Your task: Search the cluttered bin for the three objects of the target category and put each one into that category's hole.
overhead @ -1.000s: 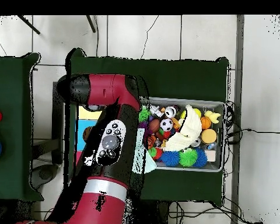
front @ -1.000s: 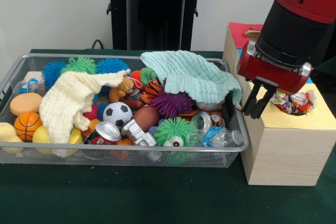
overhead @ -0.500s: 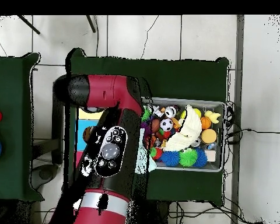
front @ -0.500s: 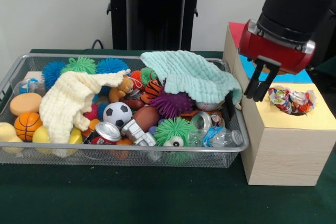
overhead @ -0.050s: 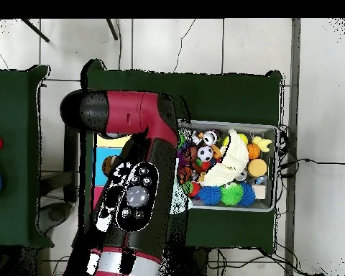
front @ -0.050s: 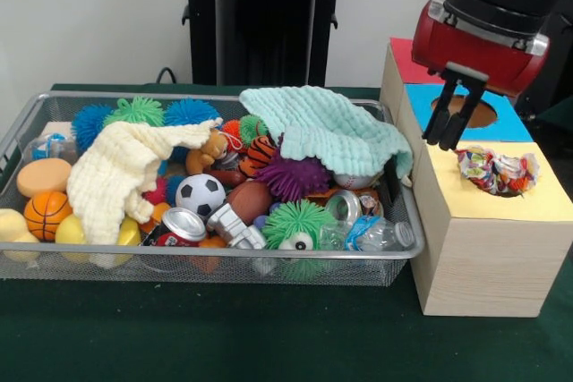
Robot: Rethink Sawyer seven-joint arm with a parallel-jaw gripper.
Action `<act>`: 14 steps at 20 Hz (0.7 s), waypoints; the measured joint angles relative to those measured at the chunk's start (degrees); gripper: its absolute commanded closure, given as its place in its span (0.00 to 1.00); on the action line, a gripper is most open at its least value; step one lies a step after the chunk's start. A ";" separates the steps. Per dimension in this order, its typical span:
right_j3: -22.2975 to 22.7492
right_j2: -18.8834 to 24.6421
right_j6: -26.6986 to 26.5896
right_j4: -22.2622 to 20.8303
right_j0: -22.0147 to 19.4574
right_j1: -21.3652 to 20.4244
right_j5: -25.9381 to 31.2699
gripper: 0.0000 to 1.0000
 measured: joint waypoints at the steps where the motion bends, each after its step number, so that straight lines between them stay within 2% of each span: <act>1: 0.00 0.00 0.00 -0.01 0.01 0.05 0.00 1.00; 14: 0.03 0.42 0.00 -0.05 1.03 2.38 -0.88 1.00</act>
